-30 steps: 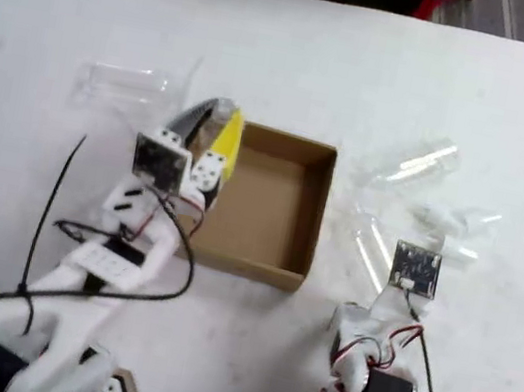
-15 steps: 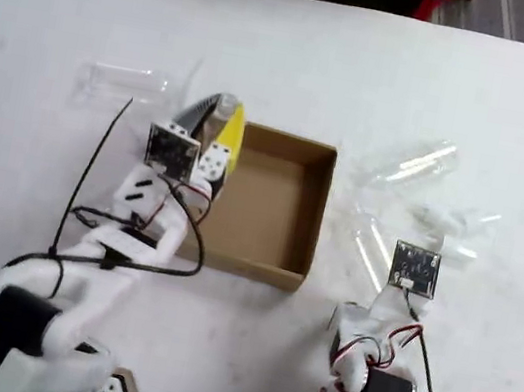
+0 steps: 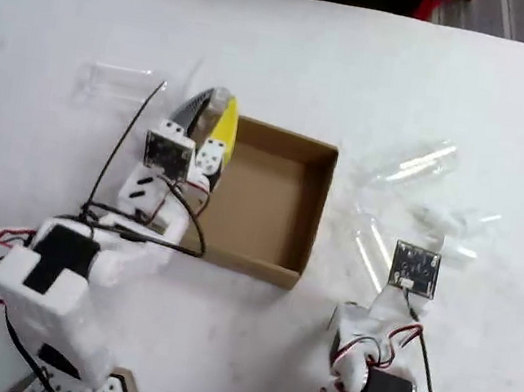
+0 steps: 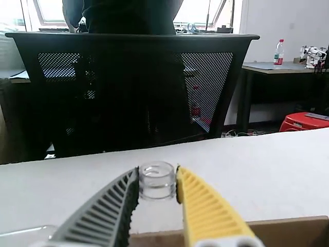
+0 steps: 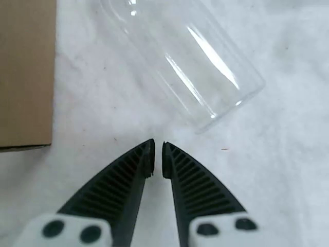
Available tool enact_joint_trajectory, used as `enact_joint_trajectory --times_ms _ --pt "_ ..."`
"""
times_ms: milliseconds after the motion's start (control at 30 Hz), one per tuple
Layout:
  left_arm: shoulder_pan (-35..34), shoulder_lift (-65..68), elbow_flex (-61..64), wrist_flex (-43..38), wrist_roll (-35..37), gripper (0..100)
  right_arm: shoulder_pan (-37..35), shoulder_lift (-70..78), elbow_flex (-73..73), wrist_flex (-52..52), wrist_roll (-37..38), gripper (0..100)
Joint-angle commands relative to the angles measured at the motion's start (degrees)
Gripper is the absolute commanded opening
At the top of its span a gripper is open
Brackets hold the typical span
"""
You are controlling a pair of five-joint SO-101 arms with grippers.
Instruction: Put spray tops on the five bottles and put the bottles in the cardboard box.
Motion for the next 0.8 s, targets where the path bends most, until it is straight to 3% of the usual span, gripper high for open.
enact_joint_trajectory --times_ms 0,233,433,500,767 --pt "-0.22 0.04 -2.9 -2.99 0.44 2 -0.31 -0.31 0.53 0.22 0.44 1.5" --pt "-0.13 -0.04 -2.11 -2.9 0.44 5 -0.31 -0.31 0.53 0.22 0.44 1.5" --pt "-0.04 -0.04 -1.05 0.26 0.88 33 -0.31 -0.31 0.53 0.22 0.44 1.5" --pt "-0.04 -0.13 -1.23 2.55 0.88 36 -0.31 -0.31 0.53 0.22 0.44 1.5" --pt "-0.04 -9.71 3.6 2.99 0.97 24 -0.31 -0.31 0.53 0.22 0.44 1.5"
